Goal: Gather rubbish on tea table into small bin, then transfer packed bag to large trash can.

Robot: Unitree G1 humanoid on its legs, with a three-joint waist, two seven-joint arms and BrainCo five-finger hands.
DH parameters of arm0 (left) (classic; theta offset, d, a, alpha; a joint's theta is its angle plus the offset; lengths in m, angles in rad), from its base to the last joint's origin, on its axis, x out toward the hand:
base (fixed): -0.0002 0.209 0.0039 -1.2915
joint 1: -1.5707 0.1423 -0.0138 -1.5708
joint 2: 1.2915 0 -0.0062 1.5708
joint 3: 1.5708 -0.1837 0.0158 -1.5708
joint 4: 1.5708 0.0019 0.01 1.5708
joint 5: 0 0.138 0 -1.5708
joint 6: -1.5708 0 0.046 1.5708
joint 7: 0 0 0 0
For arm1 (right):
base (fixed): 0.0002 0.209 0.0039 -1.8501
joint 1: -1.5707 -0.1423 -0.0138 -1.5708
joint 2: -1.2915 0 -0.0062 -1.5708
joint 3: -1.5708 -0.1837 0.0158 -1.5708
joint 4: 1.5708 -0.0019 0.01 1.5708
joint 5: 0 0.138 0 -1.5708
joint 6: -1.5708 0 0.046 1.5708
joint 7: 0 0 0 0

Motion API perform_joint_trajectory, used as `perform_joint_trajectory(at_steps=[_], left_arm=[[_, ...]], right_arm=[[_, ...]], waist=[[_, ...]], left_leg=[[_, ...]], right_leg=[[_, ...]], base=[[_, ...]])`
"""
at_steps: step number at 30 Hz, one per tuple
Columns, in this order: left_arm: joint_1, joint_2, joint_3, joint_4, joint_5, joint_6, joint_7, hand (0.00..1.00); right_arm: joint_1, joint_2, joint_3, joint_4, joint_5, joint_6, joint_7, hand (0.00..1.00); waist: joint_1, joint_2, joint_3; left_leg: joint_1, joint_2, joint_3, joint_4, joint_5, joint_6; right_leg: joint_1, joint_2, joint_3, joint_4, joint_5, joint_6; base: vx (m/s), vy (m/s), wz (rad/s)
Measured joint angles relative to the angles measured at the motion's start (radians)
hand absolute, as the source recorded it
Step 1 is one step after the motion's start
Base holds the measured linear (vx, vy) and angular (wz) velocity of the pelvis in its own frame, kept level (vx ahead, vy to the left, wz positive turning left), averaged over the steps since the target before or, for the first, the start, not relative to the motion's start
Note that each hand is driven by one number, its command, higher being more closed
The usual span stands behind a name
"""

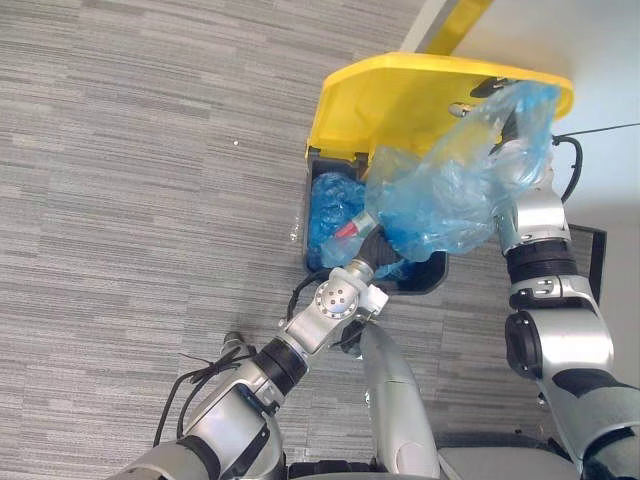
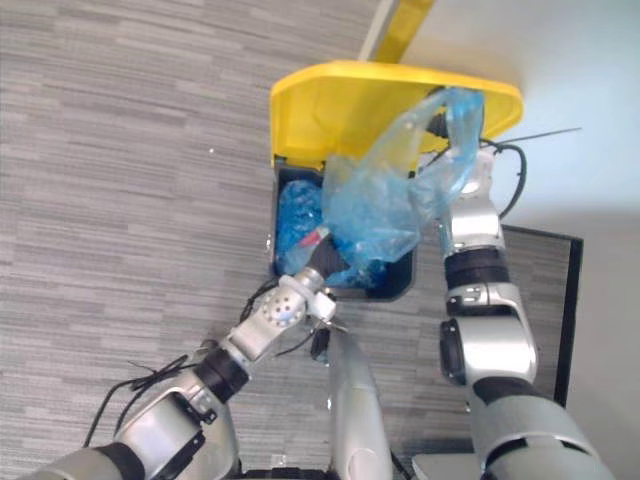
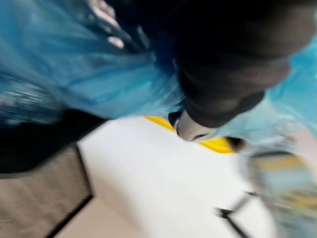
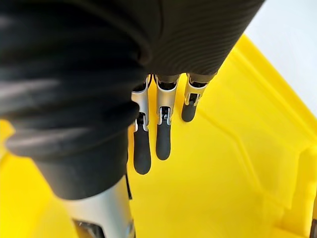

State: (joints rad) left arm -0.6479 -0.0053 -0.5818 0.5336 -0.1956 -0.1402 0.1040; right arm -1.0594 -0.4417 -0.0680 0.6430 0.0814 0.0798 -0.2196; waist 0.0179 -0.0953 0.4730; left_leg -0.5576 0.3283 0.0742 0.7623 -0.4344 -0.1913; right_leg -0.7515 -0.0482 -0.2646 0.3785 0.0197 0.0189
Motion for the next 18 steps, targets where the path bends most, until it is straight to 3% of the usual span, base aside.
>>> perform_joint_trajectory(at_steps=[4,5,12,18], left_arm=[[-0.011,0.003,0.061,0.070,0.071,0.017,0.002,1.00],[-0.011,0.008,0.069,0.075,0.083,0.023,0.002,0.00],[-0.041,0.024,0.193,0.134,0.223,0.063,0.069,0.00],[-0.076,0.028,0.212,0.152,0.356,0.082,0.091,0.00]], right_arm=[[-0.021,-0.001,0.030,-0.045,-0.001,-0.001,-0.033,0.00],[-0.029,-0.002,0.037,-0.052,-0.002,-0.004,-0.040,0.00],[-0.034,-0.014,0.100,-0.086,-0.004,-0.023,-0.055,0.00],[-0.033,-0.014,0.171,-0.120,-0.006,-0.032,-0.050,0.00]], waist=[[-0.009,-0.008,0.022],[-0.013,-0.009,0.025],[-0.022,-0.011,0.040],[-0.018,-0.011,0.040]], left_leg=[[-0.027,0.013,0.007,0.025,-0.016,0.001],[-0.036,0.012,0.009,0.027,-0.016,0.001],[-0.039,0.016,0.013,0.029,-0.016,0.000],[-0.037,0.022,0.012,0.031,-0.017,-0.001]], right_leg=[[-0.016,0.015,0.009,-0.020,0.021,0.003],[-0.024,0.015,0.011,-0.020,0.023,0.001],[-0.045,0.015,0.017,0.010,0.018,-0.008],[-0.051,0.016,0.016,0.029,0.006,-0.003]], base=[[-0.03,0.016,-0.12],[0.00,0.002,-0.08],[0.01,-0.006,-0.03],[-0.01,-0.036,0.01]])
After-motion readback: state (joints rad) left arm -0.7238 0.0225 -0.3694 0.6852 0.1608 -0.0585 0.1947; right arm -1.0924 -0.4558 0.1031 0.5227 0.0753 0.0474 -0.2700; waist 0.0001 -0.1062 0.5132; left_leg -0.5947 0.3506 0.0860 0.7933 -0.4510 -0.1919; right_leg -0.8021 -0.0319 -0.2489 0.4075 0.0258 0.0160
